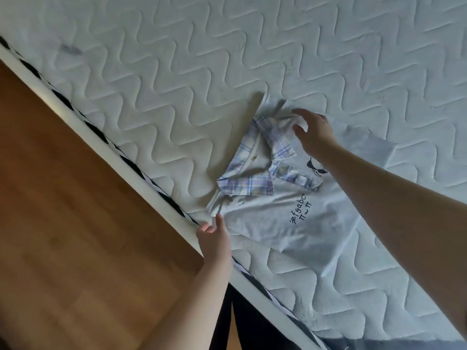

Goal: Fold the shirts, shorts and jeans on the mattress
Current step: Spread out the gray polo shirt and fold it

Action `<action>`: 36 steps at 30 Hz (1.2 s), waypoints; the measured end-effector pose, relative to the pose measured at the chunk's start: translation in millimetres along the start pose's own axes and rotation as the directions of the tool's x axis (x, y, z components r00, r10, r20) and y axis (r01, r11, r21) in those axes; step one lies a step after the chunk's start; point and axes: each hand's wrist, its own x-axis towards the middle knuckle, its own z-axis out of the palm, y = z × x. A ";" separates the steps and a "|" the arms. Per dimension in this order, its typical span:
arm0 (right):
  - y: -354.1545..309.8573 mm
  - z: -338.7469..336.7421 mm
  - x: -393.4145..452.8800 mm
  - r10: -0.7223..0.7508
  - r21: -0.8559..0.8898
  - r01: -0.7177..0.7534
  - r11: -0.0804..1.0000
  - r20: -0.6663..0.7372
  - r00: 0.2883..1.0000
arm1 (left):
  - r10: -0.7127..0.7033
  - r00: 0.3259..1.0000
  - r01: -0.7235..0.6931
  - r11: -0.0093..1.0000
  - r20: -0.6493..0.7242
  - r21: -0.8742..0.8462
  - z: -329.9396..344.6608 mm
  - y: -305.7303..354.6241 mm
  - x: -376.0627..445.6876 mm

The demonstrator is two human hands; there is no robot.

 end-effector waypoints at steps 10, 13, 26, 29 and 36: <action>3.6 -7.9 59.0 0.066 -0.256 -0.033 0.966 0.118 0.991 | -0.119 0.969 0.091 0.987 0.218 0.134 15.1 -6.6 1.8; 0.8 -11.8 64.9 0.113 -0.261 -0.074 0.962 0.135 0.984 | -0.044 0.982 0.032 0.997 0.185 0.068 14.8 -6.2 -2.0; -4.5 -27.3 55.4 0.053 -0.376 0.052 0.925 0.264 0.963 | -0.061 0.908 0.264 0.852 0.414 -0.452 31.0 -6.6 -24.0; -8.6 -39.2 36.5 0.050 -0.327 0.021 0.945 0.208 0.977 | 0.009 0.900 0.206 0.872 0.436 -0.443 28.0 -6.2 -35.6; 16.3 -60.5 -57.2 0.007 -0.054 -0.009 0.999 -0.034 0.999 | 0.234 0.794 -0.019 0.932 0.561 -0.362 3.2 23.8 -48.4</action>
